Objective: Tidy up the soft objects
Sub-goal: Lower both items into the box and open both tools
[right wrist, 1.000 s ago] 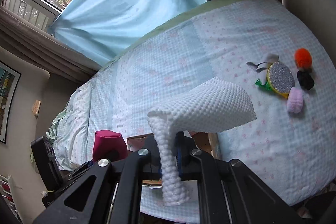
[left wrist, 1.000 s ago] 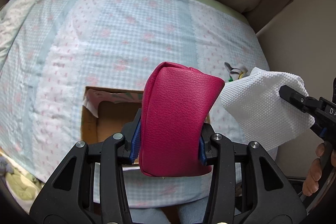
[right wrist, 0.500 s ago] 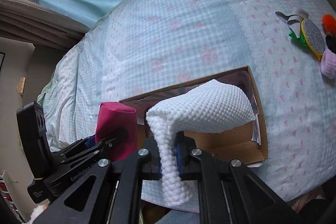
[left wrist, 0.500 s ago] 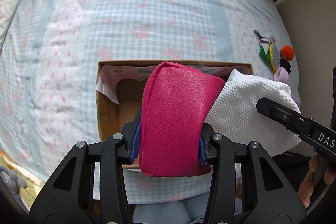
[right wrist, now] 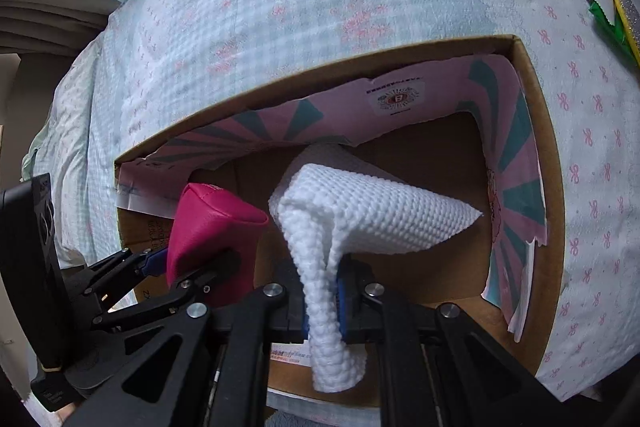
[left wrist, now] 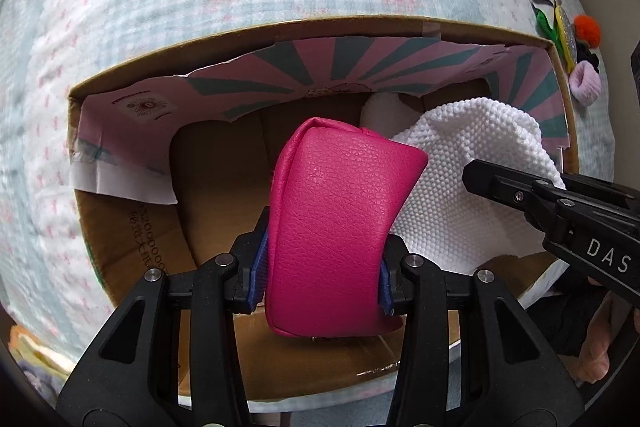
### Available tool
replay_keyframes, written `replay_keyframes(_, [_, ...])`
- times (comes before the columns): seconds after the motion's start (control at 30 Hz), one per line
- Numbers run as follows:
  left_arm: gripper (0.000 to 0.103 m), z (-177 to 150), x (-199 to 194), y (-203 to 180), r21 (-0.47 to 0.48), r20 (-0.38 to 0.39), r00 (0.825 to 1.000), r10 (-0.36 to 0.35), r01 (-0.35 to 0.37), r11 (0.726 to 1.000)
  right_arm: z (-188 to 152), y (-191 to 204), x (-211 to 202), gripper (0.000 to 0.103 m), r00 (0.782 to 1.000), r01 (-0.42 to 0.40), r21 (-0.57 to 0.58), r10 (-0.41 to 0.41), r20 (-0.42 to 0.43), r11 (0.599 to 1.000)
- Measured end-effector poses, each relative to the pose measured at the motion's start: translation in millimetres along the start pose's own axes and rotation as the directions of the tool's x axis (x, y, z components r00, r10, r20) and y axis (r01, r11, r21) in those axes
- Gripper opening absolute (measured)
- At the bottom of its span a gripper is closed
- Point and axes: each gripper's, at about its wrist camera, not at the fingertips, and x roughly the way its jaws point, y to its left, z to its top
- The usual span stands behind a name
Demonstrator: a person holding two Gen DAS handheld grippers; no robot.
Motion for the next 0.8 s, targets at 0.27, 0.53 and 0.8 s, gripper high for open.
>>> replay_keyframes(0.27, [0.103,3.3,-31.5,3.0,0.051,0.073,0.996,0.046,-0.050,0.997,5.9,2.1,-14.1,0.103,0.998,0.015,-0.028,-0.014,0.053,1.000])
replay_keyframes(0.53, [0.103,-4.1,-33.3,2.9,0.062,0.050,0.997,0.055,-0.058,0.996,2.2,-2.9,-24.0,0.103,0.996,0.030,-0.004,-0.030,0.083,1.000])
replay_keyframes(0.8, [0.103,-17.1,-51.1,-0.4,0.023,0.069,0.996,0.062,-0.064,0.998,-8.0,6.6,-46.3,0.103,0.992,0.070,-0.039,-0.066,0.111,0.997])
